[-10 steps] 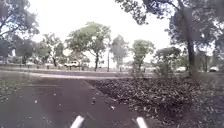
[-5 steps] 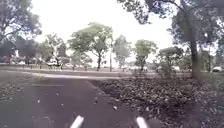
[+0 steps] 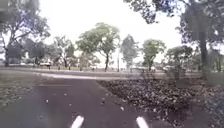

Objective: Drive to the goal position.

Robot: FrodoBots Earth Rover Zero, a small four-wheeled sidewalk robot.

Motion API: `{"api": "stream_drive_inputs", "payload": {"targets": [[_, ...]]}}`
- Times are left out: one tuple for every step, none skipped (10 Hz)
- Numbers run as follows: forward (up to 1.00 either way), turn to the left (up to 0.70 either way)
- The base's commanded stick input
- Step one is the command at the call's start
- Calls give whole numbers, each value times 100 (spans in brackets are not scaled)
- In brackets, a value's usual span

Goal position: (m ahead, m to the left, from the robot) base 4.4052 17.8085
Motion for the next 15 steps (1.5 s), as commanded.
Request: {"api": "stream_drive_inputs", "payload": {"targets": [[0,60],[0,60],[0,60],[0,60],[0,60],[0,60],[0,60],[0,60],[60,0],[60,0],[60,0],[60,0],[60,0],[60,0],[60,0]]}}
